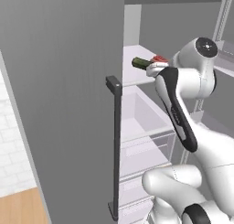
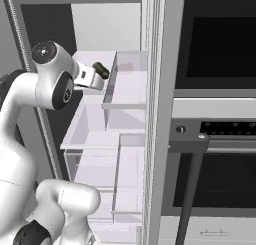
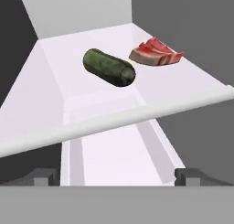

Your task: Place one cucumber and one steak in each tupperware on the nearby counter, to pack two identical lunches.

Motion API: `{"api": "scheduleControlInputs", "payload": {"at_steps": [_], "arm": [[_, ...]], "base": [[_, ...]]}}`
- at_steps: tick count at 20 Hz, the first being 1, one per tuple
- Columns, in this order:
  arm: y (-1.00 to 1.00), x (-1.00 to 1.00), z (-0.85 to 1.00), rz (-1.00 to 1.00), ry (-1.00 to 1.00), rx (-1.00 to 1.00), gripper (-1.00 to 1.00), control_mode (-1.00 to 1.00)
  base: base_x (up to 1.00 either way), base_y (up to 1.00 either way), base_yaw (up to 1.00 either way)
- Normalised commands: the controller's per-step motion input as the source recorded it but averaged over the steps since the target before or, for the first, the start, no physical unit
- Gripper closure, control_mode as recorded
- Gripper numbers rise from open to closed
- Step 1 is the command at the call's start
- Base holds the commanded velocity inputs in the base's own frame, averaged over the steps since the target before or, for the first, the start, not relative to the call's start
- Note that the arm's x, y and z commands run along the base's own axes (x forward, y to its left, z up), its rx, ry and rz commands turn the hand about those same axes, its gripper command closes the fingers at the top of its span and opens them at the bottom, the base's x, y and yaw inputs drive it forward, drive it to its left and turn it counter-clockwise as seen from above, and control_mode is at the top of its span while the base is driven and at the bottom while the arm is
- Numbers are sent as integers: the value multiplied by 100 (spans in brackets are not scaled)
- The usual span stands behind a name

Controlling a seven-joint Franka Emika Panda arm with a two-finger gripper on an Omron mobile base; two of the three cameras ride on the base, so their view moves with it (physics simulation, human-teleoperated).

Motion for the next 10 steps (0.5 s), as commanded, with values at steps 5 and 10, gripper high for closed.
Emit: {"api": "scheduleControlInputs", "payload": {"at_steps": [5, 10], "arm": [[3, 56, 0, -7, 0, 0, -100, -100], [1, 62, -1, 0, 1, 0, -100, -100]], "base": [[0, 0, 0], [0, 0, 0]]}}
